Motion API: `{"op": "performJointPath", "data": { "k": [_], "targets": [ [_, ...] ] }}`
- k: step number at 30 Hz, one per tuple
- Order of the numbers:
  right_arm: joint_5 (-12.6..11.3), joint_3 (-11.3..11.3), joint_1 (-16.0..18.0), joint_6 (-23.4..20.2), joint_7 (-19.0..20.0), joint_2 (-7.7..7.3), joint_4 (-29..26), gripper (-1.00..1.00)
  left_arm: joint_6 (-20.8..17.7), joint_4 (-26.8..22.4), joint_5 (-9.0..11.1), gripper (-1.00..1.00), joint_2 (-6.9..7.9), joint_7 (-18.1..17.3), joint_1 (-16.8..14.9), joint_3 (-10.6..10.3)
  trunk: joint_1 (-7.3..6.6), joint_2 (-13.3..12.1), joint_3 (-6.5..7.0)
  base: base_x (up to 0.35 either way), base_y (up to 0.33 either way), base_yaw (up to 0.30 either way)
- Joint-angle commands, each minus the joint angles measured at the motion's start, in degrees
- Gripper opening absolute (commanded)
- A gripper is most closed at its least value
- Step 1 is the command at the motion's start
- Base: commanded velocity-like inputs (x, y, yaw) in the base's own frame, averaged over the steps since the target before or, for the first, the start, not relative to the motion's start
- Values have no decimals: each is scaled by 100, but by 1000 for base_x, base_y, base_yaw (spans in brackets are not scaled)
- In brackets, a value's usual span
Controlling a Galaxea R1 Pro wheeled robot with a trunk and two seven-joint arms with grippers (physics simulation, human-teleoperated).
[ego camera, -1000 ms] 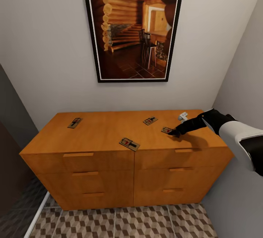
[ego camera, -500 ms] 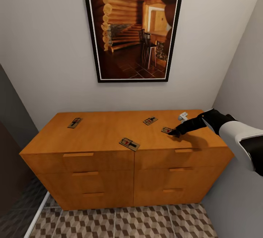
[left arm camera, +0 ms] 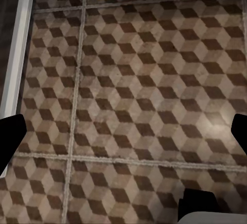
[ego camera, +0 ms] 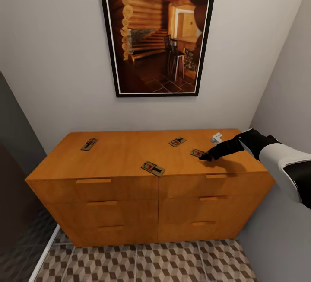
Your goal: Take the four mousetraps from the cabinet in the bathroom and place them on the bathroom floor. Make sure all four end up on the same floor surface, and ensure that at least two of them are either under or directly next to the same bathroom sink.
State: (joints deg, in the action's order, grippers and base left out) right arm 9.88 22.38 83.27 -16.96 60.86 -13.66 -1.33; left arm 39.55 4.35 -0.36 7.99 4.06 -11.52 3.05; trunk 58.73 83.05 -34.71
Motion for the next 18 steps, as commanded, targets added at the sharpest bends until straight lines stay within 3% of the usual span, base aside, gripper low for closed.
{"op": "performJointPath", "data": {
  "k": [1, 18],
  "targets": [
    [120, 188, -4, -44, 23, -5, 1, 100, 35, 22, -8, 100, 1, -2, -10, 29, 0, 3, -7, -19, 0, 0],
    [120, 188, -4, -44, 23, -5, 1, 100, 35, 22, -8, 100, 1, -2, -8, 29, 0, 3, -7, -3, 0, 0]
  ]
}}
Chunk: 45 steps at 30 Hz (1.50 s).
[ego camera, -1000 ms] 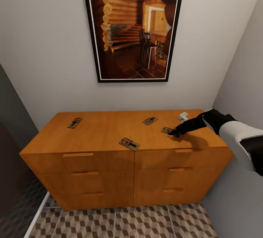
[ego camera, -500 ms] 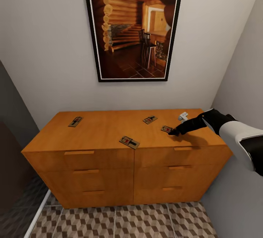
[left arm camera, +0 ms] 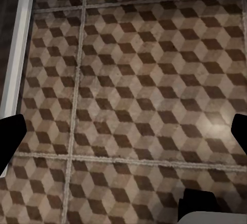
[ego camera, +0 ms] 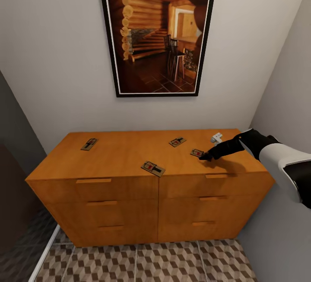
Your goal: Take the four mousetraps from the cabinet in the bathroom and place them on the bathroom floor. Make sure all four end up on the same floor surface, and ensure that at least two of them are either under or directly next to the same bathroom sink.
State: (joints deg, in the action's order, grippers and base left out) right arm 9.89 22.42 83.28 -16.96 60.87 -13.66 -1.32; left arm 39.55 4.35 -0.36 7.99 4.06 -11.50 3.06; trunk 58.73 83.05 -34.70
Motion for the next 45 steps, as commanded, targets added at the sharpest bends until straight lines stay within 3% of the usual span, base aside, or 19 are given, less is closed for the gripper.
{"op": "performJointPath", "data": {
  "k": [1, 18, 19, 45],
  "targets": [
    [118, 183, -4, -44, 22, -5, 1, 100, 35, 22, -8, 100, 1, -2, -10, 28, 0, 2, -7, 0, 0, 0],
    [118, 183, -4, -44, 30, -5, 1, 100, 35, 22, -8, 100, 1, -2, -10, 28, 0, 2, -7, 0, 0, 0],
    [118, 183, -4, -44, 31, -5, 1, -100, 35, 22, -8, 100, 1, -2, -10, 28, 0, 2, -7, 0, 0, 0],
    [125, 185, -4, -61, 37, 11, -16, -100, 35, 22, -8, 100, 1, -2, -10, 28, 0, 2, -7, 0, 0, 0]
  ]
}}
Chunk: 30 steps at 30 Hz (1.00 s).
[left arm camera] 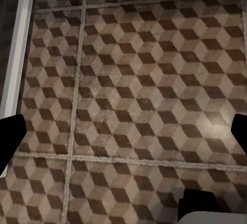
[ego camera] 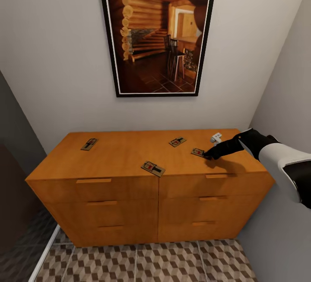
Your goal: Take the four mousetraps from the cabinet in the bathroom and place them on the bathroom floor. Make sure all four end up on the same floor surface, and ensure that at least two of them are either under or directly next to the same bathroom sink.
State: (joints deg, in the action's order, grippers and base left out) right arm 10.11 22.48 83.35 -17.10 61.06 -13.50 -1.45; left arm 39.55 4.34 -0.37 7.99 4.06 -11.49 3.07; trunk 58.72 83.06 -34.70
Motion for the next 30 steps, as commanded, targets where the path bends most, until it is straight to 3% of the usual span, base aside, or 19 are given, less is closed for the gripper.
{"op": "performJointPath", "data": {
  "k": [1, 2, 3, 4, 24, 30],
  "targets": [
    [104, 177, -11, -52, 20, -4, -12, -100, 36, 24, -7, 100, 0, -1, -11, 27, 1, 2, -7, 0, 0, 0],
    [105, 174, -11, -57, 23, -6, -24, -100, 36, 24, -7, 100, 0, -1, -11, 27, 1, 2, -7, 0, 0, 0],
    [113, 145, -11, -1311, 47, -110, -1447, -100, 36, 24, -7, 100, 0, -1, -12, 21, 1, 2, -7, 0, 0, 0],
    [116, 144, -11, -1369, 47, -113, -1526, -100, 36, 24, -7, 100, 0, -1, -11, 23, 1, 2, -7, 0, 0, 0],
    [123, 143, -11, -1526, 45, -118, -1736, -100, 36, 24, -7, 100, 0, -1, -11, 22, 1, 2, -7, 0, 0, 0],
    [123, 143, -11, -1531, 38, -118, -1731, -100, 34, 24, -7, 100, -1, -1, -11, 22, 1, 2, -7, -184, 0, 0]
  ]
}}
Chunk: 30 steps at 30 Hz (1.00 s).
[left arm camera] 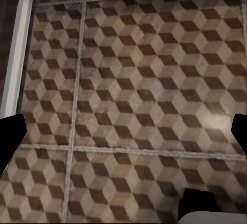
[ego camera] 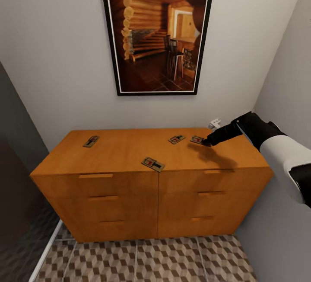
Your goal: Take the four mousetraps from the cabinet in the bathroom and place them on the bathroom floor. Make sure all four end up on the same floor surface, and ensure that at least two of them are either under or directly next to the same bathroom sink.
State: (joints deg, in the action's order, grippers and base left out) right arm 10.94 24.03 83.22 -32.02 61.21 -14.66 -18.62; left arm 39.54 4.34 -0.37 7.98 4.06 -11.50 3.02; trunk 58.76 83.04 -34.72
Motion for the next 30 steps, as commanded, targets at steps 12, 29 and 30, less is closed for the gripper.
{"op": "performJointPath", "data": {
  "k": [12, 29, 30],
  "targets": [
    [40, -3, 1, -32, 14, -2, -10, -100, 35, 23, -7, 100, 2, -2, -10, 31, -3, 3, -5, -324, 0, 0],
    [40, 6, 1, -32, -4, -2, 8, -100, 36, 23, -7, 100, 2, -2, -10, 32, -3, 3, -5, -251, 71, 0],
    [40, 6, 1, -32, -4, -2, 8, -100, 36, 23, -7, 100, 2, -2, -10, 32, -3, 3, -5, -248, 177, 0]
  ]
}}
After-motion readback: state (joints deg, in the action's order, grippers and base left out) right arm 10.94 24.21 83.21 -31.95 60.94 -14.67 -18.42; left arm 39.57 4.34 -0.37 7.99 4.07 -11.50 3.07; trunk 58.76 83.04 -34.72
